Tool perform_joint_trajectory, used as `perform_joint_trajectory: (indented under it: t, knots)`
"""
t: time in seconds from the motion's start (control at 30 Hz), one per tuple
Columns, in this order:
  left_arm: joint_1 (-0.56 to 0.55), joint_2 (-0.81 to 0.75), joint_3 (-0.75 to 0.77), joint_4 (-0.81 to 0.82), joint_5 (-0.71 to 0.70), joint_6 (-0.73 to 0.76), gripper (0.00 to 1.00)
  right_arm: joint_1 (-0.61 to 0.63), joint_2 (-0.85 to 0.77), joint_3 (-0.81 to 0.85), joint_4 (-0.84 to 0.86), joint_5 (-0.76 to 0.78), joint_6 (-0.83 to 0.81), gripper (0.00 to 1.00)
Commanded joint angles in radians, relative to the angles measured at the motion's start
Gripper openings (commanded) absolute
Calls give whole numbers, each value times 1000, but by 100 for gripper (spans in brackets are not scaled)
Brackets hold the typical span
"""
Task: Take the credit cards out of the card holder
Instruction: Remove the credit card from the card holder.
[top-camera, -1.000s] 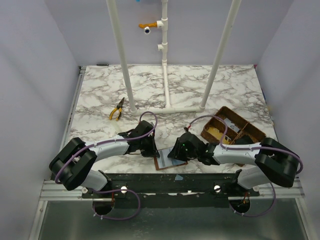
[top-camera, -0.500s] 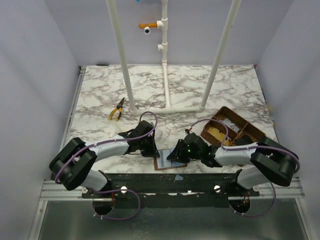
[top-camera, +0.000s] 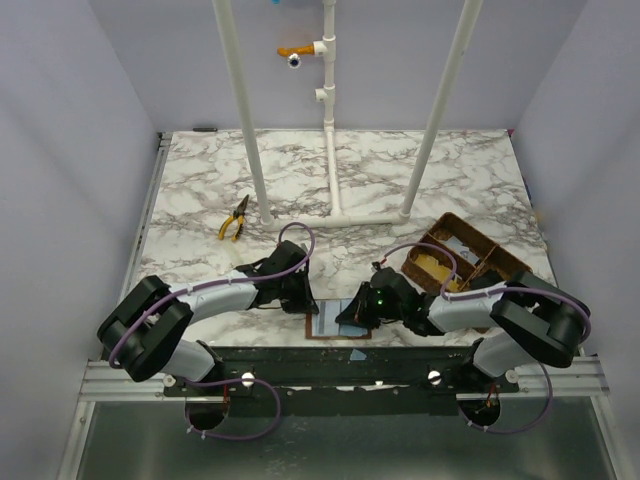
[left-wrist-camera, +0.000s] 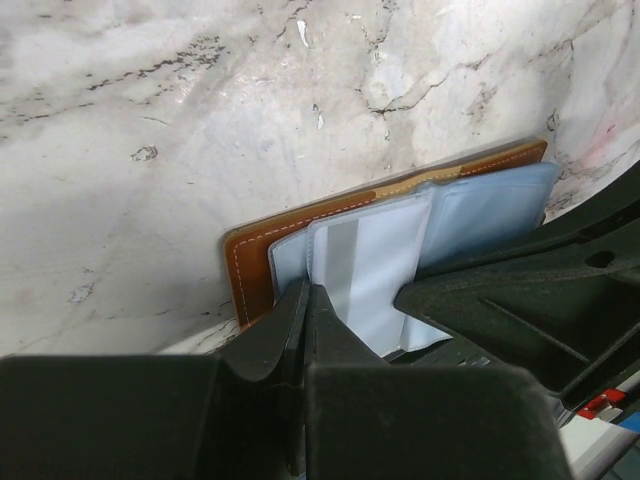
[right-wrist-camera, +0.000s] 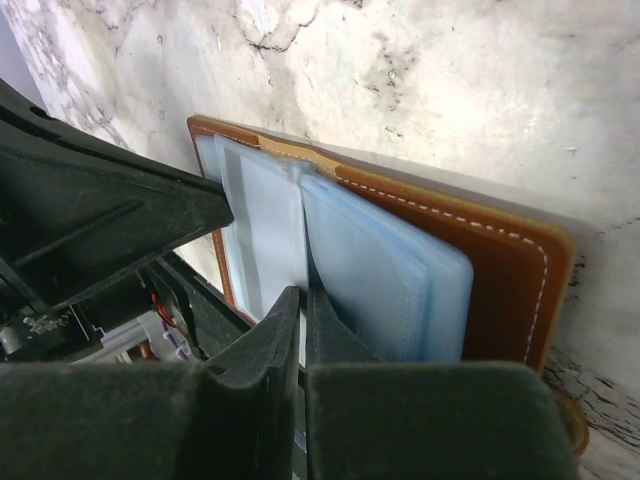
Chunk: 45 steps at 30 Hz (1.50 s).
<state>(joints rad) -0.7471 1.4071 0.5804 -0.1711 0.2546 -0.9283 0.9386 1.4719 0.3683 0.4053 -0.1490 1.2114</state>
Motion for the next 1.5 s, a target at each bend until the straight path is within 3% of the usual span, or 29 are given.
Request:
perform_joint_trajectory:
  t: [0.0, 0.27, 0.5, 0.7, 1.0, 1.2, 1.47]
  knots:
    - [-11, 10, -43, -32, -4, 29, 0, 7, 53, 16, -56, 24, 10, 2]
    - [-10, -20, -32, -38, 31, 48, 0, 7, 42, 78, -287, 139, -15, 1]
    - [-17, -56, -21, -32, 84, 61, 0, 7, 19, 86, -325, 178, -30, 1]
    - [-20, -100, 0, -43, 116, 60, 0, 7, -32, 80, -297, 178, -50, 21]
    - [-27, -110, 30, -45, 134, 56, 0, 6, -62, 84, -291, 175, -58, 32]
    - [-28, -110, 55, -53, 118, 43, 0, 7, -162, 109, -355, 200, -76, 49]
    - [-29, -93, 101, -110, 67, 27, 0, 11, -249, 187, -528, 266, -151, 50]
